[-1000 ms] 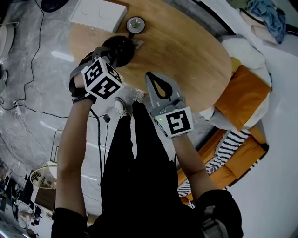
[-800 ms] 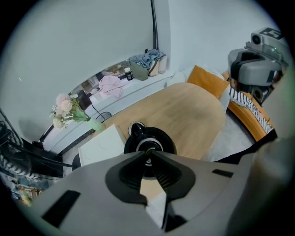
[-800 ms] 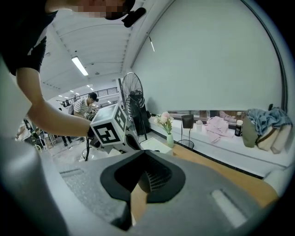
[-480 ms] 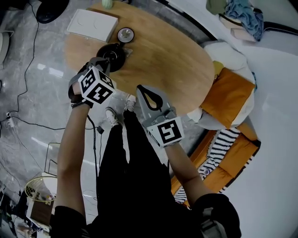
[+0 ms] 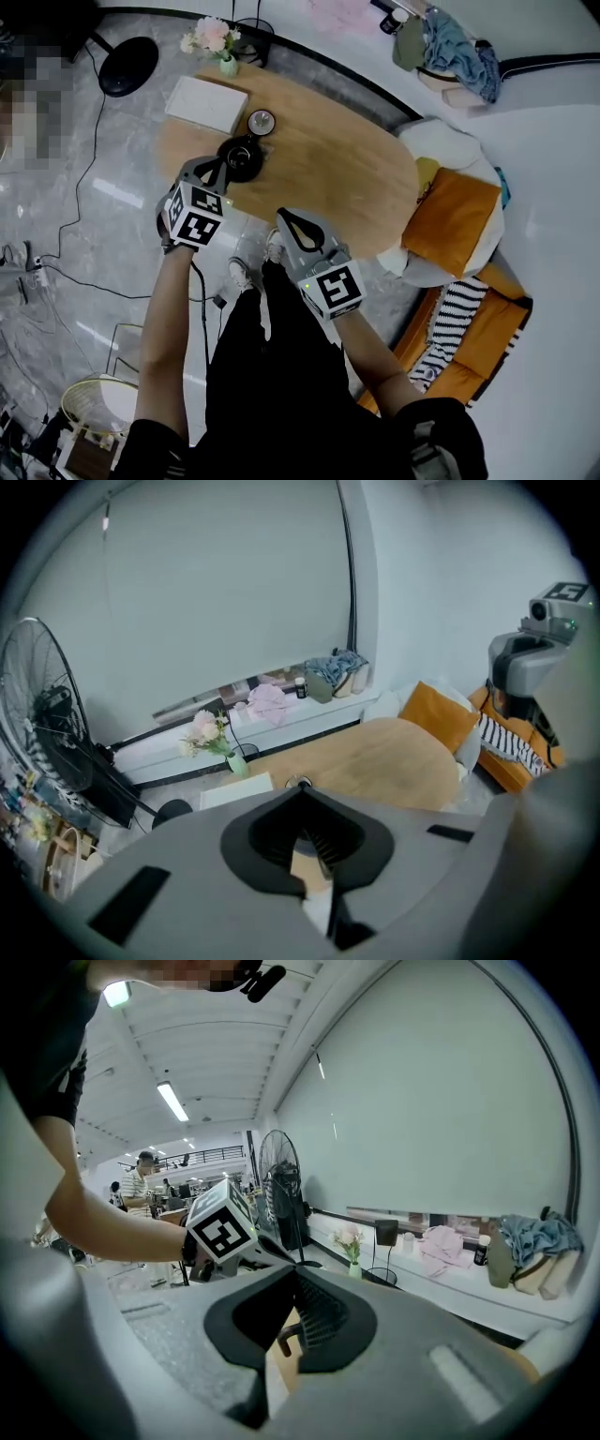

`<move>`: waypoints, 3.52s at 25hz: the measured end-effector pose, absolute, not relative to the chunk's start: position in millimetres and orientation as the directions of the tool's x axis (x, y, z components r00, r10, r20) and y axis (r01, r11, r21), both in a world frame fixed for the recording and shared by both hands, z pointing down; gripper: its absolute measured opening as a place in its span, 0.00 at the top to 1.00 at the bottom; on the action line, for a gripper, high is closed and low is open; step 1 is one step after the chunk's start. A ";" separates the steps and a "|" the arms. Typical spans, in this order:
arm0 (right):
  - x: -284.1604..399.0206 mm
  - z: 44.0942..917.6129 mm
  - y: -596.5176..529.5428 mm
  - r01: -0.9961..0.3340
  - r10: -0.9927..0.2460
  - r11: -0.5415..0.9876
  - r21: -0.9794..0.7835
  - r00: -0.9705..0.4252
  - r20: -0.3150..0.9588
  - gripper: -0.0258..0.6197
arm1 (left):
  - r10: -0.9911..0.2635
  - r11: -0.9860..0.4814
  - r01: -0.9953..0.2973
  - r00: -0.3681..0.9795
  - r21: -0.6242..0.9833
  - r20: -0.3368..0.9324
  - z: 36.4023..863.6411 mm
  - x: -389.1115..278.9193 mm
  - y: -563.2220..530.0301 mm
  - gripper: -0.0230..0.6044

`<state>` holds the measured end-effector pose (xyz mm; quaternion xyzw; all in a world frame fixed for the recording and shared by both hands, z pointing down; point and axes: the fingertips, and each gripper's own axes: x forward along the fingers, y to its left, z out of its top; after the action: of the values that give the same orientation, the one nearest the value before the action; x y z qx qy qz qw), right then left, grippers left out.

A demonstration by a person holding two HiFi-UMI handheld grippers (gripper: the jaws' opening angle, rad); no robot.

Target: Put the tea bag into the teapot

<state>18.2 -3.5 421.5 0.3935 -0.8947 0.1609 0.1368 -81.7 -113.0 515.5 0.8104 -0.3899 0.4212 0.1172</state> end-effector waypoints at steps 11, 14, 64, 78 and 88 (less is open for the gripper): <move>19.4 340.3 -1.3 -0.742 -0.694 0.661 -0.115 -0.662 0.284 0.95 | -0.668 -0.610 -0.775 0.390 -0.166 0.634 399.4 -84.9 -92.9 0.95; 19.2 317.6 2.7 -0.738 -0.701 0.671 -0.069 -0.662 0.267 0.95 | -0.705 -0.585 -0.795 0.400 -0.162 0.585 370.2 -89.7 -80.5 0.95; 146.0 207.7 -26.1 -0.888 -0.887 0.459 -0.005 -0.459 0.050 0.95 | -0.977 -0.200 -0.979 0.202 -0.025 -0.066 166.9 -191.4 49.1 0.95; 118.4 203.9 -30.4 -0.862 -0.861 0.506 -0.008 -0.506 0.054 0.95 | -0.972 -0.223 -0.975 0.223 -0.019 -0.077 170.6 -179.0 34.2 0.95; 101.5 203.5 -27.7 -0.836 -0.835 0.549 0.024 -0.547 0.060 0.95 | -0.971 -0.229 -0.973 0.231 -0.028 -0.059 180.0 -179.0 38.8 0.95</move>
<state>101.5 -27.7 203.5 0.4750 -0.8794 0.0039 0.0322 -179.0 38.8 180.0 0.7839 -0.6200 -0.0146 -0.0293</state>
